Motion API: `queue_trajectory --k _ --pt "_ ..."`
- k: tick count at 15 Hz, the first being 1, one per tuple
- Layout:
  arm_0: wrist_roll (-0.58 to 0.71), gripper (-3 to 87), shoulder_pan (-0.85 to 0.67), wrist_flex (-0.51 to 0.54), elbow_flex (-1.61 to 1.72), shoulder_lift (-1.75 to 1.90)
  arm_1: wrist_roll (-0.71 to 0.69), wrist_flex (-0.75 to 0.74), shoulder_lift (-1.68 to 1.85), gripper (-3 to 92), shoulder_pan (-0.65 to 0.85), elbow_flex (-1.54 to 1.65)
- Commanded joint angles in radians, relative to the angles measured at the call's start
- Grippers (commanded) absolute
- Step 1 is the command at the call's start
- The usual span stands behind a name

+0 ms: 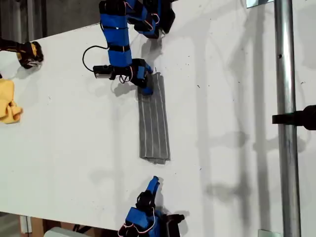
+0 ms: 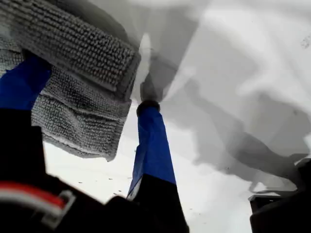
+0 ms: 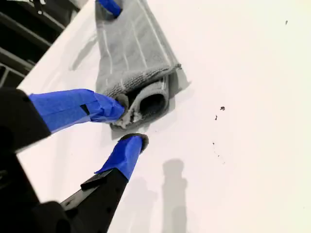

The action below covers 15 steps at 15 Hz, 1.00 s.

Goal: Grasp corners of a towel and fold twice.

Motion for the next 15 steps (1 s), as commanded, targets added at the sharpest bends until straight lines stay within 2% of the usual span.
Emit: queue_trajectory --k 1,2,3,4,7,10,13,15 --pt "-0.028 10.9 0.009 0.011 -0.038 0.008 -0.014 0.044 -0.107 38.0 0.026 -0.118" --pt "-0.034 10.7 0.012 0.020 -0.040 0.008 -0.049 0.049 -0.150 29.6 0.037 -0.155" --pt "-0.040 10.6 0.015 0.029 -0.044 0.008 -0.049 0.055 -0.166 11.0 0.038 -0.178" --pt "-0.043 10.4 0.020 0.040 -0.052 0.008 -0.020 0.044 -0.153 0.0 0.023 -0.189" --pt "-0.055 10.1 0.025 0.064 -0.064 0.008 -0.028 -0.060 -0.074 0.0 -0.040 -0.213" --pt "-0.055 9.5 0.029 0.063 -0.074 0.008 -0.026 -0.130 0.193 0.0 -0.087 -0.109" --pt "-0.054 9.3 0.034 0.051 -0.078 0.008 0.015 0.015 0.666 0.0 -0.135 0.048" --pt "-0.041 9.2 0.028 0.041 -0.077 0.008 0.080 0.250 0.931 0.0 -0.179 0.040"
